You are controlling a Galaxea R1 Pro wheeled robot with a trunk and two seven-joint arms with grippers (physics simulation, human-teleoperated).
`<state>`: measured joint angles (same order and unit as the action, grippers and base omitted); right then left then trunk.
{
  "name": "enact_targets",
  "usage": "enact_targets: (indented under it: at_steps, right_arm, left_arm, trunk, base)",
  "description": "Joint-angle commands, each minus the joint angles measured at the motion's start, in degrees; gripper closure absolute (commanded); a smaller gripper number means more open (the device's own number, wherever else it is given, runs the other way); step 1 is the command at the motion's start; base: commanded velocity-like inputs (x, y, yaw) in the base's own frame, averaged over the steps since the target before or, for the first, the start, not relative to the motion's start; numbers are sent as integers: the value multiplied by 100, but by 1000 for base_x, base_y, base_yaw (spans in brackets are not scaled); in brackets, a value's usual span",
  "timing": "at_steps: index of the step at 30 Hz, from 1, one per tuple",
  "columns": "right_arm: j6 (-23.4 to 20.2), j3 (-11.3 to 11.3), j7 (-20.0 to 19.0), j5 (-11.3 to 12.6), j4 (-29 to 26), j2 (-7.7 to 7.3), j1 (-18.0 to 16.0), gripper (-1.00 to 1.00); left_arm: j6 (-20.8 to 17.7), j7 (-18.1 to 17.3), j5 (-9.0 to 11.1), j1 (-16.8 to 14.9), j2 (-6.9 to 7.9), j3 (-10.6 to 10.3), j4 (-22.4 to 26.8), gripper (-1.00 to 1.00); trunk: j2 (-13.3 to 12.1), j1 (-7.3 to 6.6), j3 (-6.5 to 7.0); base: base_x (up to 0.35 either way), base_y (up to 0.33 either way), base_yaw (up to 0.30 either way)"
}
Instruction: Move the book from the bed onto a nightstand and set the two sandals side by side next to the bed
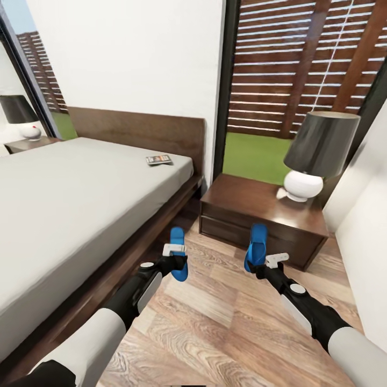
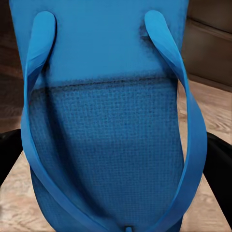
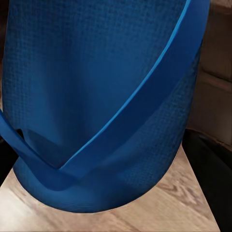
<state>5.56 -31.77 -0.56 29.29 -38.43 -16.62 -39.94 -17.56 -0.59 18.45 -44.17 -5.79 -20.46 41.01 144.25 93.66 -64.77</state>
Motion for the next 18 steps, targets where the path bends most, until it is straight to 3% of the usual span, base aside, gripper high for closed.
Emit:
enact_targets:
  at_steps: [1, 18]
  right_arm:
    - [33, -31, -6, 59, 3, -8, -5, 100]
    - [33, -28, -6, 59, 3, -8, -5, 100]
  left_arm:
    - [-30, 0, 27, -4, -1, -2, 4, 100]
    - [-30, -9, 27, -4, -1, -2, 4, 100]
  trunk:
    - [2, 0, -7]
    - [2, 0, -43]
  base:
    - [125, -287, 259]
    - [21, -289, 259]
